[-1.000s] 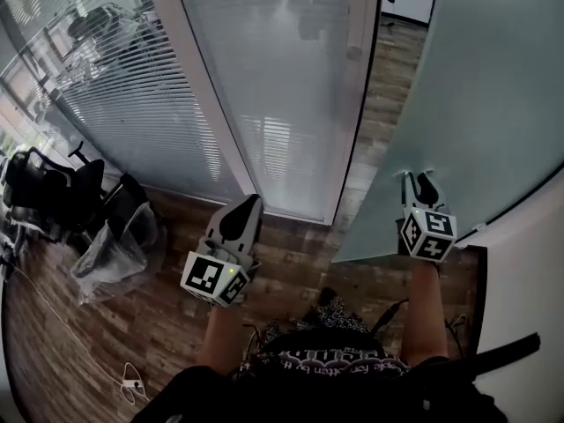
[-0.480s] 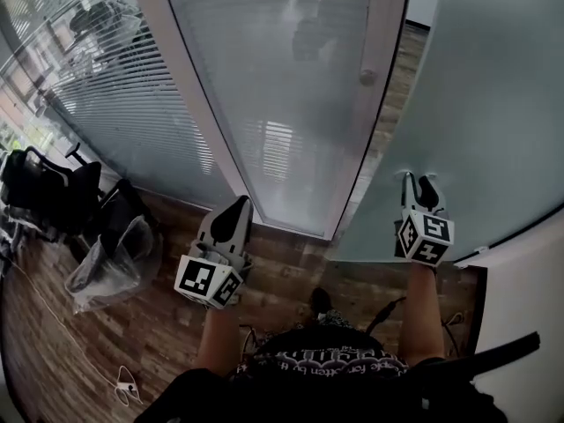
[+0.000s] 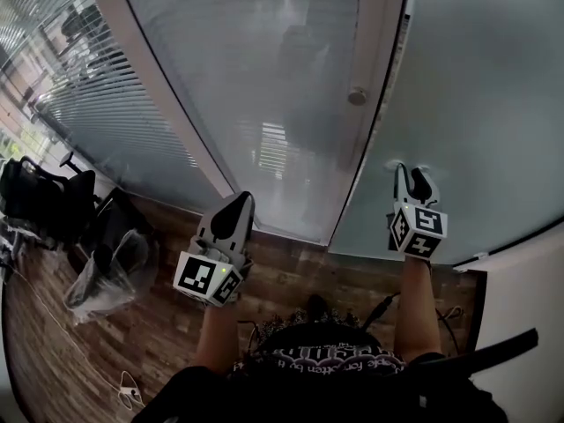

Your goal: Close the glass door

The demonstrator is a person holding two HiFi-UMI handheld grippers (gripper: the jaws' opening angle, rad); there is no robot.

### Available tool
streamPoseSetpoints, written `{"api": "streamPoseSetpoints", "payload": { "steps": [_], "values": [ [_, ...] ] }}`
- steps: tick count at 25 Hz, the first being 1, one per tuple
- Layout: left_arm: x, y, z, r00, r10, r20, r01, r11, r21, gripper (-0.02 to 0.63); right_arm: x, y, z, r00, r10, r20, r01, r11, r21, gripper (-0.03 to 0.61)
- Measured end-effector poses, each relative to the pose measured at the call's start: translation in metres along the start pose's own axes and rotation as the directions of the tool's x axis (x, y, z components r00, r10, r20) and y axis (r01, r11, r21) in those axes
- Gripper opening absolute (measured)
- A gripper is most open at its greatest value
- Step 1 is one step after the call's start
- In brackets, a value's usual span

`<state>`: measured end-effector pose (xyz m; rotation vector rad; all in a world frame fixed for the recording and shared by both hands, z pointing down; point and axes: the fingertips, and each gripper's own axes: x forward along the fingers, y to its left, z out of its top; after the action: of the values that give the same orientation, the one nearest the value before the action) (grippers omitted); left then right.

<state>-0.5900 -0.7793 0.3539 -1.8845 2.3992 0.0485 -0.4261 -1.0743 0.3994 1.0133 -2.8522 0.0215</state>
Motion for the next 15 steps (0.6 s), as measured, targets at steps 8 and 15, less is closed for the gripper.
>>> {"api": "streamPoseSetpoints", "payload": {
  "steps": [8, 15],
  "values": [
    [0.020, 0.009, -0.011, 0.999, 0.018, -0.031, -0.019, 1.000, -0.013, 0.002, 0.034, -0.009, 0.004, 0.999, 0.032, -0.006, -0.032, 0.999, -0.005, 0.109],
    [0.030, 0.012, -0.018, 0.998, 0.019, -0.056, -0.019, 1.000, 0.008, 0.002, 0.049, -0.012, 0.004, 0.999, 0.045, -0.006, -0.045, 0.999, -0.011, 0.109]
  ]
}}
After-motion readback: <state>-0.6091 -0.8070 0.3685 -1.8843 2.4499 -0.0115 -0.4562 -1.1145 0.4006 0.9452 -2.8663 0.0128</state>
